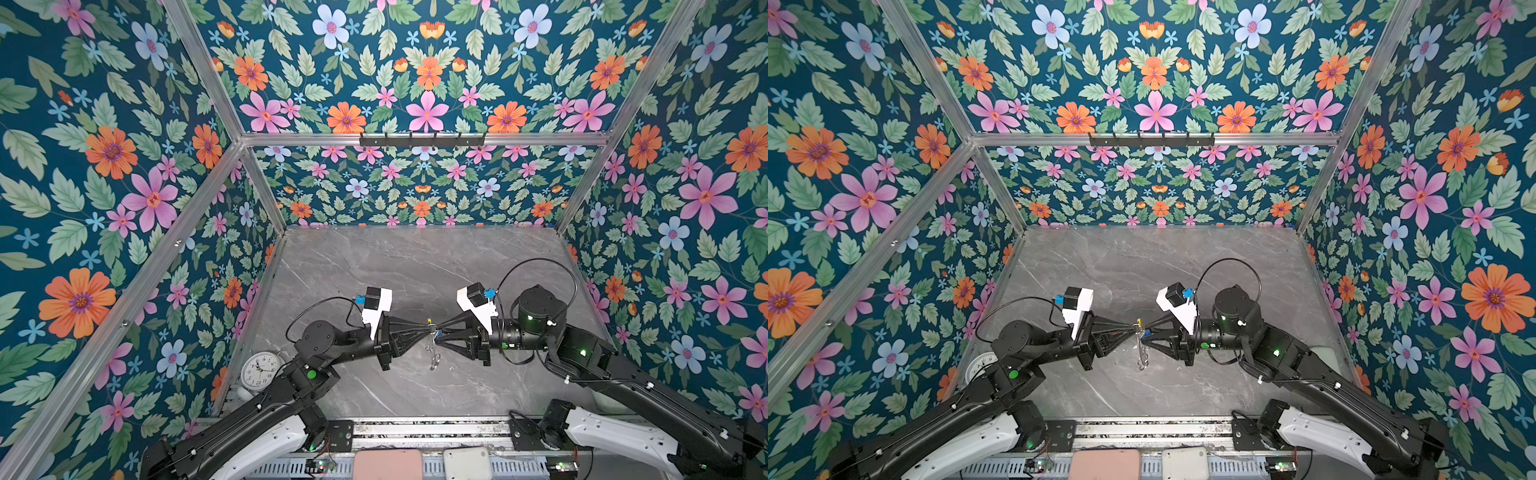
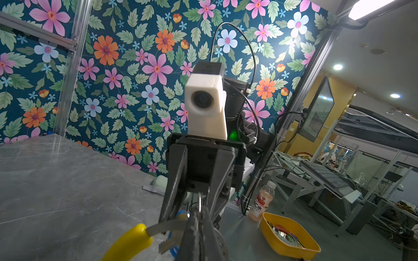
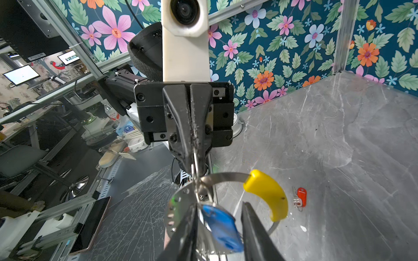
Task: Remove the keys from the keyring
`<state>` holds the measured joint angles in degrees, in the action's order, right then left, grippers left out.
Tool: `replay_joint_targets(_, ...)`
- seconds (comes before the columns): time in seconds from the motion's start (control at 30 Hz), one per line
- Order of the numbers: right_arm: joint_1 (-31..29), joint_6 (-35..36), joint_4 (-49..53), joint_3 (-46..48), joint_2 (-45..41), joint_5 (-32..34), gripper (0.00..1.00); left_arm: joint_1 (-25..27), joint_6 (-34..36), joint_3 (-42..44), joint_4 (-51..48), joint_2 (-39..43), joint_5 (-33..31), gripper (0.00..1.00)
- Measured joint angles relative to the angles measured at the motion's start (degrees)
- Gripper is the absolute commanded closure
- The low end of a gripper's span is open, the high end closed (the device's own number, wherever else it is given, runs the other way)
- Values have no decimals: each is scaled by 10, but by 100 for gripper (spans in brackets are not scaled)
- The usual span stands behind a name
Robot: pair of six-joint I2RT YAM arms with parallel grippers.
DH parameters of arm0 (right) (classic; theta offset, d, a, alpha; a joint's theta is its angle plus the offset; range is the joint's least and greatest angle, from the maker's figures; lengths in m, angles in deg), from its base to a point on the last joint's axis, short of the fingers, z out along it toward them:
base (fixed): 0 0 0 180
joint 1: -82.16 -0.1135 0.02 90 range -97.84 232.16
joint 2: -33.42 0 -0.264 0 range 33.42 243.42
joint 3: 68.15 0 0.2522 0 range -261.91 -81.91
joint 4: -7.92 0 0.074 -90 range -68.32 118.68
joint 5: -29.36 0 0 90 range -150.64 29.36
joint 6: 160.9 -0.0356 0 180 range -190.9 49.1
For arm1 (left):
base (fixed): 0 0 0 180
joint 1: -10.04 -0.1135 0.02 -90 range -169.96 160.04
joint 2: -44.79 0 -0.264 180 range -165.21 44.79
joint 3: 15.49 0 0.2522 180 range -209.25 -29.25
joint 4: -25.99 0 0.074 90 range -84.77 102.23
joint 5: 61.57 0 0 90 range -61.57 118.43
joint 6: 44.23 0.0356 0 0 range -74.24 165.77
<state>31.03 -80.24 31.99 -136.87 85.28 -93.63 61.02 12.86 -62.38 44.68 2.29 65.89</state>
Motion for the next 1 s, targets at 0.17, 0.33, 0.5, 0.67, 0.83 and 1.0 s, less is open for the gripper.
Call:
replay_joint_targets(0.17,0,-2,-2,1,1,-17,96,0,-2,0,5,1,-7,100)
replay_joint_targets(0.33,0,-5,-3,1,1,-15,100,0,-3,8,19,2,-14,100)
replay_joint_targets(0.5,0,-5,-3,0,7,-26,100,0,-15,18,41,0,-18,100)
replay_joint_targets(0.67,0,-6,-15,1,19,-38,100,0,-26,23,56,-4,-22,100)
replay_joint_targets(0.83,0,-9,-20,3,26,-45,100,0,-27,25,61,-9,-23,100)
replay_joint_targets(1.0,0,-10,-24,1,36,-50,100,0,-29,26,65,-12,-23,100)
